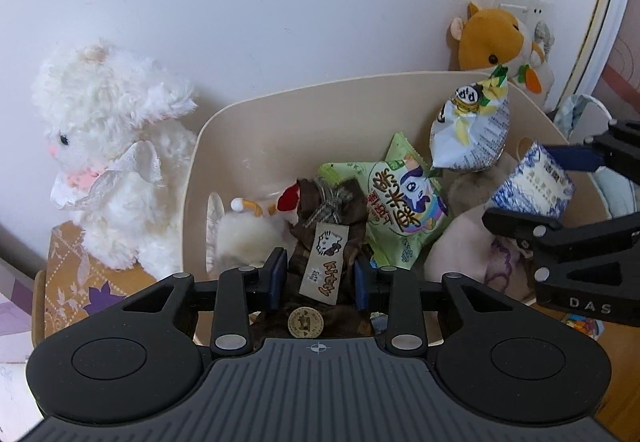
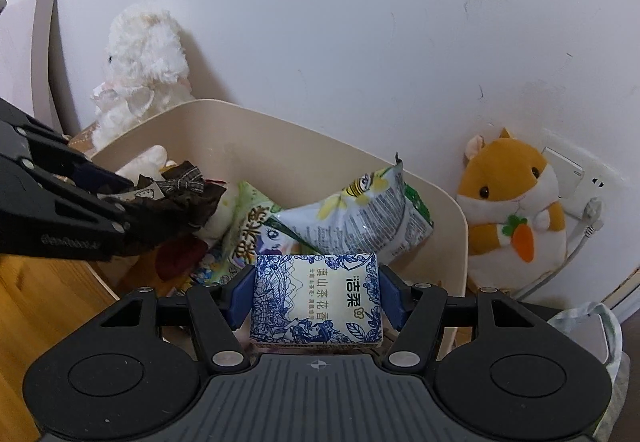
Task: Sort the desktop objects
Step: 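Carry the brown sock and tissue pack into the beige basket and release both, then move both tools back toward the table items, then grasp the orange sock with the left tool while the right tool grasps the blue cartoon tissue box, then carry the orange sock and blue tissue box over the beige basket, then open both tools to drop the sock and tissue box into the basket, then grasp the black square box with the left tool while the right tool grasps the green scrunchie, then lift the black box and green scrunchie over the beige basket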
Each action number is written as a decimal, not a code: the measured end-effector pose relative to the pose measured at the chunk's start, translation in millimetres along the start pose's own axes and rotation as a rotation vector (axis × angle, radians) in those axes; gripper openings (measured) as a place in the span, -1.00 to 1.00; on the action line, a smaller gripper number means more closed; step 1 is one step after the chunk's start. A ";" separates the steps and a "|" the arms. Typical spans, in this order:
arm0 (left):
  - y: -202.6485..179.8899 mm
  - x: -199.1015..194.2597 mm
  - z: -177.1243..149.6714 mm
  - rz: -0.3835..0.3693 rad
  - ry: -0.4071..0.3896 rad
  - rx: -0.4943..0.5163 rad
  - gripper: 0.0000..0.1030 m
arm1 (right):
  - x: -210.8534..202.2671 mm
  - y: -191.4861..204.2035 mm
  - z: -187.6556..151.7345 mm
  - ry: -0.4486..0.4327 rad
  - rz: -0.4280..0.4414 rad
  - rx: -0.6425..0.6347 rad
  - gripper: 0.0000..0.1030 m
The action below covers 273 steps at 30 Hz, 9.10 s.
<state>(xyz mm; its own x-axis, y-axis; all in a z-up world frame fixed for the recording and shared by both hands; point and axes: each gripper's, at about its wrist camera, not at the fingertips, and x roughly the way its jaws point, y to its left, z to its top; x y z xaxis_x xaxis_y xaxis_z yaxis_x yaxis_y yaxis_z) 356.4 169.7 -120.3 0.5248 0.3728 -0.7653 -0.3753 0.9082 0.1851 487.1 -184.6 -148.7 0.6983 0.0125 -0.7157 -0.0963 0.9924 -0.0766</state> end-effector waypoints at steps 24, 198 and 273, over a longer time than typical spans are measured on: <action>10.4 -78.4 -40.3 0.001 -0.138 0.010 0.59 | -82.4 -24.7 -45.0 -0.185 -0.007 0.045 1.00; -67.1 -5.5 -112.3 -0.098 -0.019 0.404 0.52 | -30.3 35.5 -128.9 0.072 0.127 -0.113 0.94; 0.4 -98.3 -64.5 -0.209 -0.213 0.209 0.02 | -124.4 -54.3 -81.2 -0.122 0.014 -0.081 -0.58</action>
<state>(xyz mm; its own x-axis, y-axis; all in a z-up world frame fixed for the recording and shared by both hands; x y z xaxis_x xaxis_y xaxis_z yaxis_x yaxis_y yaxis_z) 255.4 121.1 -84.7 0.7292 0.1858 -0.6586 -0.0898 0.9801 0.1771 347.9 -249.9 -111.8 0.7769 0.0455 -0.6280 -0.1599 0.9789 -0.1270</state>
